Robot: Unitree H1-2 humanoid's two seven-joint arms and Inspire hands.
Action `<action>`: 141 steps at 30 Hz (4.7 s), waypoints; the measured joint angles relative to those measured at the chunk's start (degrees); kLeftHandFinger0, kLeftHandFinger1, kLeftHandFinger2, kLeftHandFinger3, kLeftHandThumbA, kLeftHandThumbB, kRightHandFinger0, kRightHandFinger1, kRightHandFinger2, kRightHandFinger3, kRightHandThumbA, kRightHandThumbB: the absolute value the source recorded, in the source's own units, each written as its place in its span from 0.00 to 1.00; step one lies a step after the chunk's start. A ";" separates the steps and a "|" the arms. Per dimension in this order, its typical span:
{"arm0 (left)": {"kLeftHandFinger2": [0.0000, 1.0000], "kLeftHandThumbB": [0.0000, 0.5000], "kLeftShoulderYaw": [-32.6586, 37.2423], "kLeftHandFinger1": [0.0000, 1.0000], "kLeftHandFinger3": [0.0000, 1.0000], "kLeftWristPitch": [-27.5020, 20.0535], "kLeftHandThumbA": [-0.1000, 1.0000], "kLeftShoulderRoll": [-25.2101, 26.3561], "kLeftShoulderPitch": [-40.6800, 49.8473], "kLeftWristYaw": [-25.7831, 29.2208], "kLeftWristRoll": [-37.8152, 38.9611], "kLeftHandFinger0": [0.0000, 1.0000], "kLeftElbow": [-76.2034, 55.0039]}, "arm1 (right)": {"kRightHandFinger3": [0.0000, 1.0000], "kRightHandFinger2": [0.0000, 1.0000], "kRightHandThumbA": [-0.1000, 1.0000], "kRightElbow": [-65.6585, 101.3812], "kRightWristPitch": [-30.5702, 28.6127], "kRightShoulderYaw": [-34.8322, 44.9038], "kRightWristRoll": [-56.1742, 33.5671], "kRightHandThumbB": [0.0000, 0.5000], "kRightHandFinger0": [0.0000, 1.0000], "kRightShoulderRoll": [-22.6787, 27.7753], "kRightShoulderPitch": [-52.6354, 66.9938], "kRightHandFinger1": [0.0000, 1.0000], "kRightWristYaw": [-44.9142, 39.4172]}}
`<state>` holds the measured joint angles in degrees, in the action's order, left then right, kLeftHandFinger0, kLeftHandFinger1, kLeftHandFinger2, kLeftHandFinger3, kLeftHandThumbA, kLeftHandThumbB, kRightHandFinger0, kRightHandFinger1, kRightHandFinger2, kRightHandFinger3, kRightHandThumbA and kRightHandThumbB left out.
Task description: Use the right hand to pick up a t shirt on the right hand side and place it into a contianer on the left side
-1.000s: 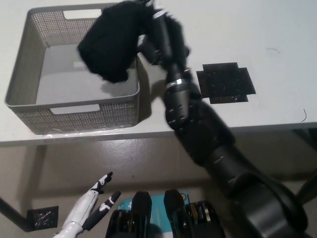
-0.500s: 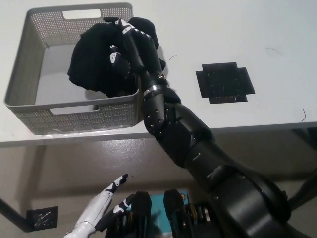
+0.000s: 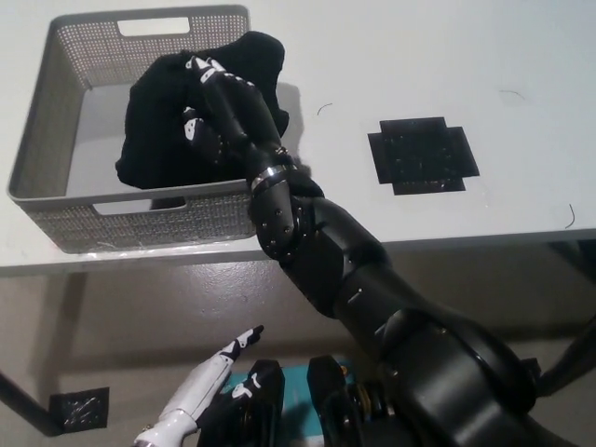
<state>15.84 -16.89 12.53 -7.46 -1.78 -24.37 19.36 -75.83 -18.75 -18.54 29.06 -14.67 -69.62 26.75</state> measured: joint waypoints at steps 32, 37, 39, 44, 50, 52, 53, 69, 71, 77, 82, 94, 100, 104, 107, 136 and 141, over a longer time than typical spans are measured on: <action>1.00 0.63 -0.43 1.00 1.00 1.23 1.00 -0.06 0.08 -1.73 0.06 0.99 0.21 | 1.00 1.00 0.97 18.95 14.59 -8.84 1.35 1.00 1.00 6.98 -0.83 1.00 -27.50; 1.00 0.63 -0.45 1.00 1.00 1.23 1.00 0.03 0.28 -1.72 0.02 1.00 0.54 | 1.00 1.00 1.00 29.76 16.15 -8.82 1.38 1.00 1.00 11.29 5.52 1.00 -29.50; 1.00 0.57 -0.45 1.00 1.00 1.24 1.00 0.07 0.37 -1.72 0.02 1.00 0.57 | 1.00 1.00 1.00 33.42 16.60 -8.62 1.38 1.00 1.00 12.93 8.07 1.00 -29.97; 1.00 0.59 -0.63 1.00 1.00 1.24 1.00 0.43 0.64 -1.73 0.04 1.00 0.61 | 1.00 1.00 0.95 44.51 17.53 -7.85 1.38 0.93 1.00 18.34 17.57 1.00 -30.80; 1.00 0.53 -0.92 1.00 1.00 1.26 1.00 0.66 0.87 -1.71 0.04 1.00 0.71 | 1.00 1.00 0.86 56.86 17.88 -6.19 1.39 0.45 1.00 24.13 30.86 1.00 -31.08; 1.00 0.57 -1.07 1.00 1.00 1.26 1.00 0.66 1.00 -1.70 0.04 1.00 0.82 | 1.00 1.00 0.87 61.42 17.81 -4.94 1.38 0.41 1.00 25.93 36.73 1.00 -31.04; 1.00 0.58 -1.19 1.00 1.00 1.26 1.00 0.66 1.13 -1.69 0.04 1.00 0.88 | 1.00 1.00 0.88 63.30 17.79 -4.38 1.38 0.40 1.00 26.71 39.32 1.00 -31.04; 1.00 0.66 -6.56 1.00 1.00 0.54 1.00 0.61 2.55 -0.14 0.32 1.00 3.62 | 1.00 1.00 0.99 82.21 7.43 12.26 1.45 0.42 1.00 34.62 78.48 1.00 -22.34; 1.00 0.66 -6.75 1.00 1.00 0.37 1.00 0.61 2.56 0.12 0.33 0.98 3.89 | 1.00 1.00 1.00 80.99 5.73 12.76 1.75 0.42 1.00 34.54 79.66 1.00 -21.07; 1.00 0.68 -7.14 1.00 1.00 -0.49 1.00 0.60 2.59 0.81 0.43 1.00 4.21 | 1.00 1.00 1.00 73.45 0.10 13.03 3.70 0.46 1.00 33.71 80.32 1.00 -15.99; 1.00 0.69 -7.58 1.00 1.00 -1.27 1.00 0.62 2.63 1.60 0.67 0.98 4.20 | 1.00 1.00 1.00 63.58 -3.18 11.40 4.34 0.52 1.00 32.61 79.58 1.00 -12.57; 1.00 0.72 -8.61 1.00 1.00 -2.62 1.00 0.65 2.62 2.49 1.63 1.00 4.44 | 1.00 1.00 1.00 53.53 -4.90 6.73 0.77 0.45 1.00 32.50 75.47 1.00 -9.68; 1.00 0.73 -8.91 1.00 1.00 -2.92 1.00 0.68 2.68 2.49 2.20 0.99 4.45 | 1.00 1.00 1.00 51.92 -5.34 4.12 -1.38 0.47 1.00 32.78 75.05 1.00 -8.39; 1.00 0.70 -8.93 1.00 1.00 -3.22 1.00 0.68 2.67 2.50 2.46 0.99 5.03 | 1.00 1.00 1.00 51.56 -5.46 3.03 -2.41 0.43 1.00 33.23 75.05 1.00 -7.72; 1.00 0.68 -8.93 1.00 1.00 -3.41 1.00 0.68 2.68 2.50 2.55 1.00 5.23 | 1.00 1.00 1.00 51.56 -5.57 2.41 -3.35 0.43 1.00 33.54 75.01 1.00 -7.29; 1.00 0.73 -9.01 1.00 1.00 -4.13 1.00 0.80 3.57 2.50 2.57 0.97 5.89 | 1.00 1.00 1.00 51.83 -5.74 2.27 -17.59 0.33 1.00 33.05 74.82 1.00 -7.51; 1.00 0.66 -9.06 1.00 1.00 -4.28 1.00 0.80 3.58 2.51 2.58 0.99 5.90 | 1.00 1.00 1.00 51.80 -5.74 2.27 -17.90 0.34 1.00 33.05 74.54 1.00 -7.54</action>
<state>6.78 -21.17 13.33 -3.88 0.73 -21.79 25.26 -24.03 -24.49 -16.28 11.16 18.38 4.92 19.21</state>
